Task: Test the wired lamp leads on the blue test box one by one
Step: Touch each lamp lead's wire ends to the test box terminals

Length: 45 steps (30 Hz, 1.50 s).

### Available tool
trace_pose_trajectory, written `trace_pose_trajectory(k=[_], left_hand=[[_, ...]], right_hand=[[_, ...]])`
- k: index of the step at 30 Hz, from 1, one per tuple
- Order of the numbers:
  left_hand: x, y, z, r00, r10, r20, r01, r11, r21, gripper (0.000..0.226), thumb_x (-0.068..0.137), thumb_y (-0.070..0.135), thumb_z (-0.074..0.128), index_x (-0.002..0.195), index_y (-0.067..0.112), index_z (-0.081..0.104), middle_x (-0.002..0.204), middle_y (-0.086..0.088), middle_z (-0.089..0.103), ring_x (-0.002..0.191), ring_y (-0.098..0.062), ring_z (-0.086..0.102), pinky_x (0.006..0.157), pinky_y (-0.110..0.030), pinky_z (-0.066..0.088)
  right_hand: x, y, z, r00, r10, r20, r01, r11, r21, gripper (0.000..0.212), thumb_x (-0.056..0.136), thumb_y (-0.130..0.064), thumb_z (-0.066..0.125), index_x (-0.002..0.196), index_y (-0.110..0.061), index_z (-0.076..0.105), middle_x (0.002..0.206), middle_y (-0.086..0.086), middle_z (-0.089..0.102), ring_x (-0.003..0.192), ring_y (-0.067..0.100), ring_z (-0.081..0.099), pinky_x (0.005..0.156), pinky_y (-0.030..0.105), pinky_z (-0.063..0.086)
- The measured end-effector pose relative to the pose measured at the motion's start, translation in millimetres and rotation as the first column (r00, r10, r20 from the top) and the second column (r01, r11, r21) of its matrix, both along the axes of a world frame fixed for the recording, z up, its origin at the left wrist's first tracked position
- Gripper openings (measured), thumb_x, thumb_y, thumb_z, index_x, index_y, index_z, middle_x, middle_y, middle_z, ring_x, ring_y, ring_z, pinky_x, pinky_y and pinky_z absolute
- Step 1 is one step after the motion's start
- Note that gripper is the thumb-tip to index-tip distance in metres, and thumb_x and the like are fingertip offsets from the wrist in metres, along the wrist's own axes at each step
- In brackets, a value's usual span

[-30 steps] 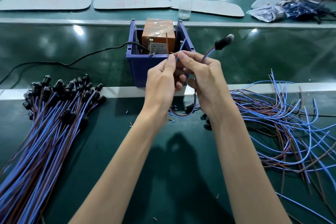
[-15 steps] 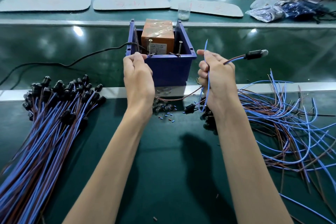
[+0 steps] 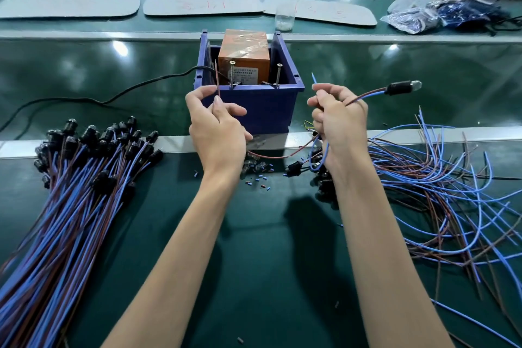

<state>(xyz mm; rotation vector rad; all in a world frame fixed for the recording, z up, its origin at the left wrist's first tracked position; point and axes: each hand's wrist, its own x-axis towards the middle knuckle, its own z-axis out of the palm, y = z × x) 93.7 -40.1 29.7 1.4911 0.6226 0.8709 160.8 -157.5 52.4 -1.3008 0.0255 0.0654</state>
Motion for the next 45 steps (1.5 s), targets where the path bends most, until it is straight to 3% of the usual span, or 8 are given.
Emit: trace_pose_trajectory(k=[6, 10, 15, 20, 23, 26, 32, 45], left_hand=[[1.4, 5.7, -3.4, 0.998, 0.059, -0.027, -0.058, 0.998, 0.034, 0.016, 0.101, 0.016, 0.038, 0.096, 0.027, 0.049, 0.062, 0.015, 0.068, 0.033, -0.012, 0.054, 0.055, -0.028, 0.043], [1.6, 10.9, -3.7, 0.997, 0.071, -0.039, -0.069, 0.997, 0.047, 0.018, 0.1, 0.017, 0.043, 0.092, 0.025, 0.057, 0.059, 0.018, 0.067, 0.033, -0.009, 0.054, 0.055, -0.03, 0.047], [0.8, 12.7, -1.7, 0.997, 0.069, -0.033, -0.069, 0.998, 0.006, 0.02, 0.099, 0.018, 0.047, 0.09, 0.026, 0.062, 0.06, 0.018, 0.068, 0.035, -0.005, 0.053, 0.059, -0.032, 0.05], [-0.2, 12.2, 0.5, 0.997, 0.069, -0.018, -0.069, 0.997, -0.017, 0.019, 0.1, 0.021, 0.048, 0.091, 0.026, 0.064, 0.065, 0.018, 0.07, 0.037, -0.005, 0.055, 0.059, -0.029, 0.049], [-0.3, 11.1, 1.6, 0.999, 0.051, -0.014, -0.051, 0.998, -0.028, 0.019, 0.1, 0.021, 0.048, 0.091, 0.027, 0.064, 0.068, 0.016, 0.071, 0.038, -0.005, 0.054, 0.062, -0.029, 0.048], [-0.2, 9.5, 2.7, 0.999, 0.035, -0.013, -0.036, 0.999, -0.037, 0.02, 0.099, 0.019, 0.047, 0.092, 0.026, 0.064, 0.069, 0.016, 0.071, 0.038, -0.003, 0.053, 0.061, -0.025, 0.045], [1.4, 1.8, 5.6, 1.0, -0.005, -0.027, 0.005, 1.0, -0.026, 0.02, 0.098, 0.011, 0.045, 0.103, 0.022, 0.062, 0.081, 0.015, 0.07, 0.04, -0.001, 0.053, 0.067, -0.024, 0.048], [2.7, -1.8, 4.1, 0.998, 0.03, -0.055, -0.032, 0.999, -0.035, 0.028, 0.1, 0.008, 0.039, 0.107, 0.017, 0.064, 0.077, 0.014, 0.063, 0.039, 0.001, 0.051, 0.056, -0.013, 0.042]], right_hand=[[3.4, 0.6, 1.4, 1.0, 0.013, 0.025, -0.014, 0.999, 0.034, 0.027, 0.093, 0.007, 0.035, 0.097, -0.011, 0.055, 0.076, 0.004, 0.064, 0.041, 0.001, 0.038, 0.038, 0.014, 0.027], [3.3, 0.3, -2.1, 0.994, -0.01, 0.105, 0.016, 0.998, -0.06, 0.02, 0.096, 0.001, 0.037, 0.105, -0.013, 0.048, 0.085, 0.002, 0.071, 0.043, 0.002, 0.051, 0.039, 0.014, 0.03], [3.8, -0.3, -9.8, 0.988, -0.083, 0.127, 0.103, 0.982, -0.158, 0.026, 0.094, -0.002, 0.047, 0.089, -0.021, 0.064, 0.075, -0.001, 0.073, 0.039, 0.004, 0.051, 0.05, 0.016, 0.036], [1.6, 6.1, -16.5, 0.988, -0.087, 0.125, 0.11, 0.975, -0.191, 0.022, 0.095, -0.01, 0.052, 0.096, -0.025, 0.069, 0.059, -0.005, 0.069, 0.035, 0.005, 0.04, 0.044, 0.014, 0.035], [-2.2, 12.8, -18.0, 0.989, -0.05, 0.142, 0.08, 0.974, -0.213, 0.023, 0.095, -0.012, 0.051, 0.095, -0.027, 0.068, 0.051, -0.009, 0.062, 0.037, 0.005, 0.038, 0.049, 0.019, 0.034], [-4.1, 16.2, -18.2, 0.988, 0.029, 0.15, 0.008, 0.971, -0.237, 0.024, 0.096, -0.012, 0.047, 0.091, -0.026, 0.066, 0.056, -0.01, 0.065, 0.044, 0.005, 0.041, 0.056, 0.023, 0.036], [-3.1, 14.1, -17.8, 0.979, 0.158, 0.127, -0.126, 0.966, -0.228, 0.025, 0.098, -0.009, 0.042, 0.102, -0.016, 0.065, 0.075, -0.005, 0.073, 0.044, 0.004, 0.046, 0.05, 0.013, 0.036], [-1.7, 8.9, -12.5, 0.978, 0.187, 0.093, -0.174, 0.975, -0.136, 0.026, 0.098, 0.0, 0.041, 0.1, -0.007, 0.066, 0.057, -0.007, 0.066, 0.037, 0.003, 0.035, 0.04, 0.011, 0.03]])
